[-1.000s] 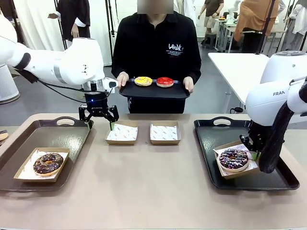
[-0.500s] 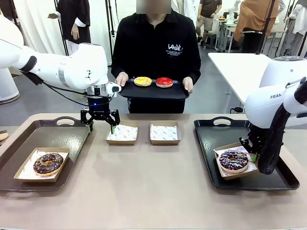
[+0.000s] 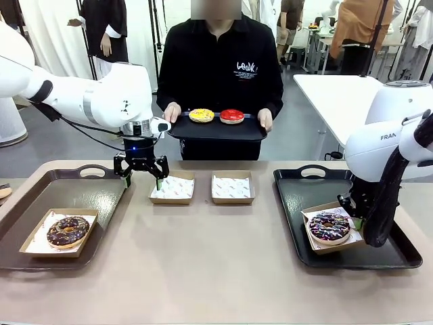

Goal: Individually package the donuts and arrange them on the tray.
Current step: Place the picked Paper togo box on the Handle tray while simultaneously picking up another Paper togo box from the table with the other hand.

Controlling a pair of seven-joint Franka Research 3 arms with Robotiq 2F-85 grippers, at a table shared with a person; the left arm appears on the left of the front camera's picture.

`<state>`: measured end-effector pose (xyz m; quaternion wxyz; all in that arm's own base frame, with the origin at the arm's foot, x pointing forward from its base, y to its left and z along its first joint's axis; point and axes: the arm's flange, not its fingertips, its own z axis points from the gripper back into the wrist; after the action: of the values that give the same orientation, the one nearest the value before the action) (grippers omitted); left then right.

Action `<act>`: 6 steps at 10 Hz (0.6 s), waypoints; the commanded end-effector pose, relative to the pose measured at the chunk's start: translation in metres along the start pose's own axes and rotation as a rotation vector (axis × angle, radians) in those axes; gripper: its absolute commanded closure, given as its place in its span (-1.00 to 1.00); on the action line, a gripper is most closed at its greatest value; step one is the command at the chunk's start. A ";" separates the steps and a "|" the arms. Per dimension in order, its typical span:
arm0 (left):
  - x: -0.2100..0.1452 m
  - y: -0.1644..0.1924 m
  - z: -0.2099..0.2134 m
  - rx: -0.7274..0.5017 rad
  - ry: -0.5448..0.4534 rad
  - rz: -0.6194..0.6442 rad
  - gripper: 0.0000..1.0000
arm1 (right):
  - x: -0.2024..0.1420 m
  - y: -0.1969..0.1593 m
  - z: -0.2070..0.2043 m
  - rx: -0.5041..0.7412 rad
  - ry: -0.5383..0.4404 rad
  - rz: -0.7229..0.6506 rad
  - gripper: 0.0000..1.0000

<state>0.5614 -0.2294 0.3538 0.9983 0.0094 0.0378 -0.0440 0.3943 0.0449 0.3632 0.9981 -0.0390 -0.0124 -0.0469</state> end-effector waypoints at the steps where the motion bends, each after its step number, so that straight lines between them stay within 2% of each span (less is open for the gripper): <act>1: 0.008 -0.001 -0.006 0.004 -0.049 0.027 -1.00 | -0.008 -0.002 -0.008 -0.020 -0.022 0.001 0.96; 4: 0.012 -0.001 -0.015 0.024 -0.147 0.051 -1.00 | -0.009 -0.002 -0.009 -0.018 -0.022 0.002 0.96; 6: 0.020 0.002 -0.024 0.029 -0.149 0.066 -1.00 | -0.009 -0.003 -0.009 -0.019 -0.022 0.001 0.96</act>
<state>0.5800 -0.2276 0.3378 0.9992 0.0020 -0.0257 -0.0301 0.3944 0.0450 0.3630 0.9981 -0.0390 -0.0125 -0.0467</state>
